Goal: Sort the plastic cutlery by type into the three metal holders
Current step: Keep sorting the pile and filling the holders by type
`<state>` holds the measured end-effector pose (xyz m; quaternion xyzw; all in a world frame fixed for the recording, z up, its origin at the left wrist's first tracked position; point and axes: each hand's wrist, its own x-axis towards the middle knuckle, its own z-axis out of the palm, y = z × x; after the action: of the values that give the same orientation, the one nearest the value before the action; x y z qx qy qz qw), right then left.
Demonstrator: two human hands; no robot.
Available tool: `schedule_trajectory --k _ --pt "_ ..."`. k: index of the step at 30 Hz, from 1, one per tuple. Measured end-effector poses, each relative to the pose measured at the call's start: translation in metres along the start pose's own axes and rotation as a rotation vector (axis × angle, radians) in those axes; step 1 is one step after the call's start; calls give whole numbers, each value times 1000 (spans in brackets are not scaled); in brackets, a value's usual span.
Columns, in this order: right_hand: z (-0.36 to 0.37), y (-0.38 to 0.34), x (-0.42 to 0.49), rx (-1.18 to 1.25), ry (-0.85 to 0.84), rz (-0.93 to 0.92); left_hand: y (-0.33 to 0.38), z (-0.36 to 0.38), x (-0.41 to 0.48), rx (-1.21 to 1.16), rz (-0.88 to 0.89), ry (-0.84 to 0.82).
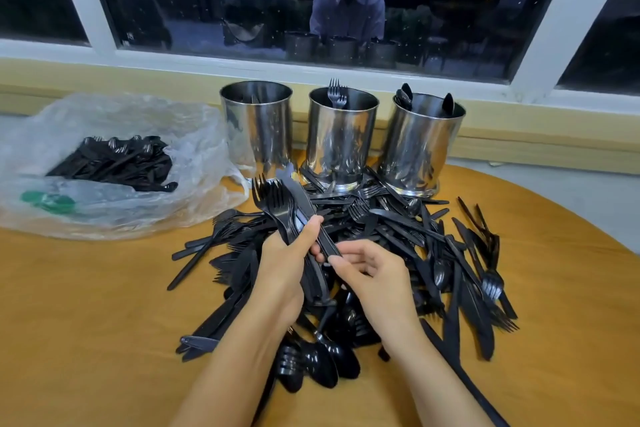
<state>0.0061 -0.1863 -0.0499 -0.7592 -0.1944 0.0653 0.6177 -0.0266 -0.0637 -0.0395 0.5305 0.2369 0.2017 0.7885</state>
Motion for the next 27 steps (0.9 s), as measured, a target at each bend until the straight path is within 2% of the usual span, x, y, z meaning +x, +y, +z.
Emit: schedule_trajectory --k 10,12,15,19,22,27 --pt "-4 1 2 -1 9 -114 1 5 -4 19 -48 -94" --pt "-10 -2 5 -84 48 -199 2 5 -4 -14 -40 -88" --pt "-31 1 17 -278 196 -271 2 4 0 -132 -77 -94" --pt "-65 17 34 -583 323 -199 4 4 -1 -226 -130 -106" --pt "-85 27 46 -699 355 -140 6 4 -2 -249 -143 -117" --pt "-102 33 62 -920 259 75 6 3 -2 -246 -154 -129"
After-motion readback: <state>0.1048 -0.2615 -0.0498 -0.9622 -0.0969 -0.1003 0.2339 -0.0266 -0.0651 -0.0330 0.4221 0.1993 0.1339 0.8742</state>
